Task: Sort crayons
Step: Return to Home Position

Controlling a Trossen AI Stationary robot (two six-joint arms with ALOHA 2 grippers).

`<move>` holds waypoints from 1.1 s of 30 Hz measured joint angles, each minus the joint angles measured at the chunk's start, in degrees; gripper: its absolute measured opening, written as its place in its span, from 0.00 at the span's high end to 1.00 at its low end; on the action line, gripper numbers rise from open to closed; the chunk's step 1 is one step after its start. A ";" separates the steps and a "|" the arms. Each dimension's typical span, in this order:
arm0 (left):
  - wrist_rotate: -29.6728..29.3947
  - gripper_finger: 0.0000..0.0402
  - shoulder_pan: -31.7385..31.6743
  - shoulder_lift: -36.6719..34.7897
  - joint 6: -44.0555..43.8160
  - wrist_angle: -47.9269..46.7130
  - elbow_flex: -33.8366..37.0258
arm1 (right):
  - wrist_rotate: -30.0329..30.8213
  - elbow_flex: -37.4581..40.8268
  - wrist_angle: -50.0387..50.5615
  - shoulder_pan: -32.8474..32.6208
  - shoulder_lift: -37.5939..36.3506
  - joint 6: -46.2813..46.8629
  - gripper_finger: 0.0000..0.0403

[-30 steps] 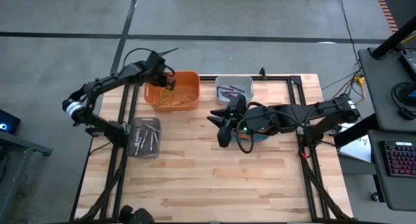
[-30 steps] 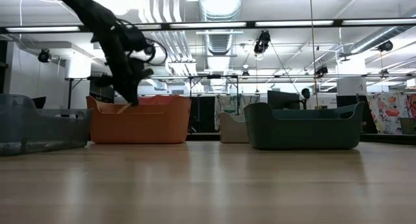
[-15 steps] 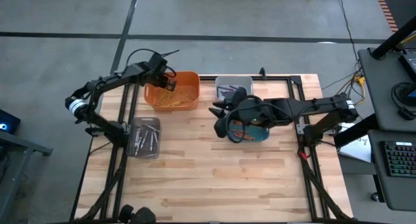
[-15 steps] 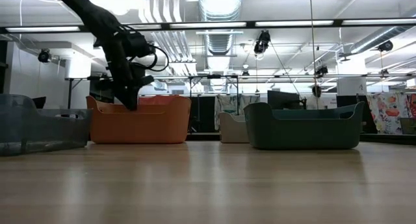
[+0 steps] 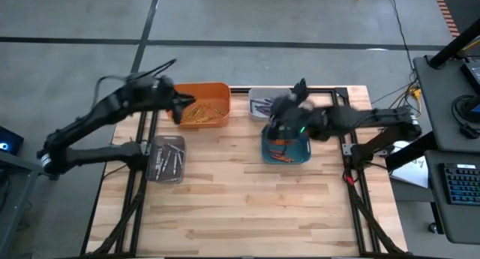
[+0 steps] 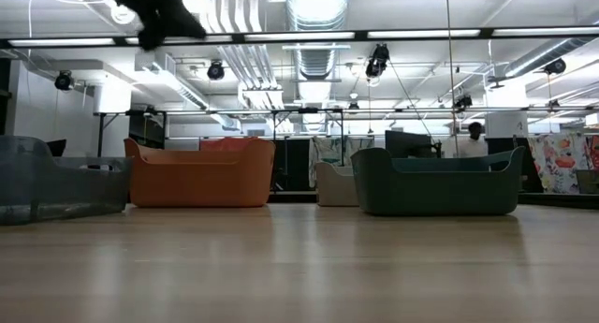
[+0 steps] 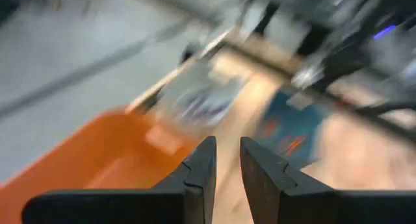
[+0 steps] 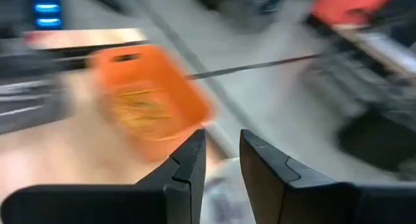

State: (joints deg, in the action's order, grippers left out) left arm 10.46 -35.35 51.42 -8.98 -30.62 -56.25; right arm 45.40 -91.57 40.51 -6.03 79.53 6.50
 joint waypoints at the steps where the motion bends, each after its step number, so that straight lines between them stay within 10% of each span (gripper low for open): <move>1: -0.50 0.87 2.16 -3.17 -0.85 1.80 0.76 | 1.36 0.48 -0.06 1.20 -1.39 -1.97 0.79; 12: -23.23 0.87 15.51 -25.44 -17.71 -1.28 4.07 | -28.49 16.59 -10.23 18.50 -19.89 -10.14 0.79; 22: -24.41 0.87 15.49 -32.52 -28.41 -1.82 4.11 | -18.38 34.15 -10.05 28.96 -32.27 25.02 0.79; 33: -14.14 0.87 15.54 -42.84 -14.39 19.25 21.49 | -43.15 57.08 -39.88 27.28 -47.54 -5.88 0.78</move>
State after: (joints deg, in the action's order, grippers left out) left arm -3.68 -19.81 8.58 -23.37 -11.37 -34.76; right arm 2.25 -34.50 0.62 21.26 31.98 0.62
